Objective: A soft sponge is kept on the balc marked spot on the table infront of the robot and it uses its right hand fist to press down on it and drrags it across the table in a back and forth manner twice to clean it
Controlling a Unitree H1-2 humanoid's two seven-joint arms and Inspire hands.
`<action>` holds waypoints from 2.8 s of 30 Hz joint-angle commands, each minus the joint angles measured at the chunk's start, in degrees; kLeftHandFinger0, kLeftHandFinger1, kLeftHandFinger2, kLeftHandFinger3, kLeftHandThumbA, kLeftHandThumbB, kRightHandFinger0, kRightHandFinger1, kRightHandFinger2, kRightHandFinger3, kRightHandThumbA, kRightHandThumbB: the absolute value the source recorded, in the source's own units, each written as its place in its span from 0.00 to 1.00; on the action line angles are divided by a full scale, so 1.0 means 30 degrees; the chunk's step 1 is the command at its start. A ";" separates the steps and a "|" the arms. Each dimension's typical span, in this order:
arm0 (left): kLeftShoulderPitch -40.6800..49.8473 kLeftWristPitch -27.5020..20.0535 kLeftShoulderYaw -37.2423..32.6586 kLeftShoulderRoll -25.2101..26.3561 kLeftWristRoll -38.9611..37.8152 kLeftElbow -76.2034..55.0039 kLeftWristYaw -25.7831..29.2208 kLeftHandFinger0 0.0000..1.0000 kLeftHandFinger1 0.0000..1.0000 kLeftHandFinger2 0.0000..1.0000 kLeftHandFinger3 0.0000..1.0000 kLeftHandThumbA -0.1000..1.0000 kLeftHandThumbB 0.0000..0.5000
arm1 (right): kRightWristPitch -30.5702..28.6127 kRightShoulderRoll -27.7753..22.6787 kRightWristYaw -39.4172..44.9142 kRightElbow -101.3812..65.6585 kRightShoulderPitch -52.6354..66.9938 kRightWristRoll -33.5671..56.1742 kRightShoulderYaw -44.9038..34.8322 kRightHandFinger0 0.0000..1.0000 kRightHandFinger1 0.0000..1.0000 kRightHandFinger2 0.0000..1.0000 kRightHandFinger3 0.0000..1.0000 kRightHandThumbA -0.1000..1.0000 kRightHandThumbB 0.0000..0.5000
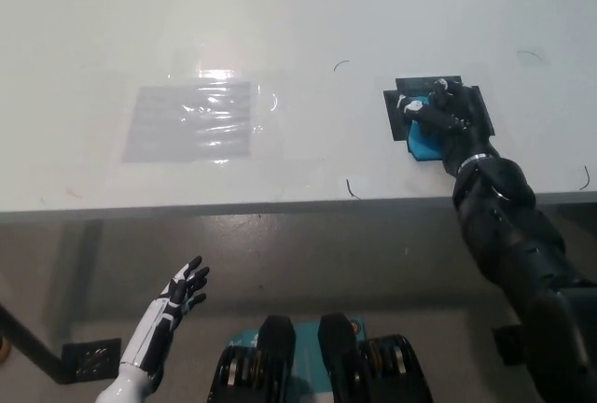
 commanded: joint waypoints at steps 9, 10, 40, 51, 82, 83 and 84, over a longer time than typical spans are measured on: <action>-0.0071 -0.0766 0.0187 0.0152 0.0105 -0.0265 0.0152 1.00 1.00 1.00 1.00 1.00 1.00 | -0.1076 -0.0270 0.0953 -0.1747 -0.1760 0.0217 0.0082 0.00 0.00 0.00 0.00 1.00 0.54; -0.0082 -0.0734 0.0182 0.0155 0.0076 -0.0246 0.0123 1.00 1.00 1.00 1.00 1.00 1.00 | -0.1652 -0.0372 0.0371 -0.2426 -0.1831 -0.0478 0.0608 0.00 0.00 0.00 0.00 1.00 0.61; -0.0121 0.0076 0.0088 0.0605 0.0148 -0.0617 -0.0176 1.00 1.00 1.00 1.00 1.00 1.00 | 0.3829 -0.0503 0.3191 -4.3013 1.2971 -0.1703 0.6284 1.00 1.00 1.00 1.00 1.00 0.97; -0.0365 -0.0199 0.0174 0.0768 0.0079 -0.0206 -0.0222 1.00 1.00 1.00 1.00 1.00 1.00 | -0.0481 -0.0206 0.3377 -3.6693 2.1783 -0.1469 0.7761 1.00 1.00 1.00 1.00 1.00 0.85; -0.1143 -0.0334 0.0268 0.0757 -0.0124 -0.0313 -0.0026 1.00 1.00 1.00 1.00 1.00 1.00 | -0.2693 0.0097 0.2189 -2.4191 1.9344 -0.1738 0.5950 1.00 1.00 1.00 1.00 1.00 0.34; -0.1195 -0.0421 0.0297 0.0733 -0.0125 -0.0232 0.0023 1.00 1.00 1.00 1.00 1.00 1.00 | -0.2587 0.0041 0.2258 -2.4256 1.9286 -0.1725 0.5963 1.00 1.00 1.00 1.00 1.00 0.32; -0.1210 -0.0437 0.0298 0.0736 -0.0116 -0.0219 0.0028 1.00 1.00 1.00 1.00 1.00 1.00 | -0.2596 0.0026 0.2277 -2.4234 1.9261 -0.1738 0.5961 1.00 1.00 1.00 1.00 1.00 0.32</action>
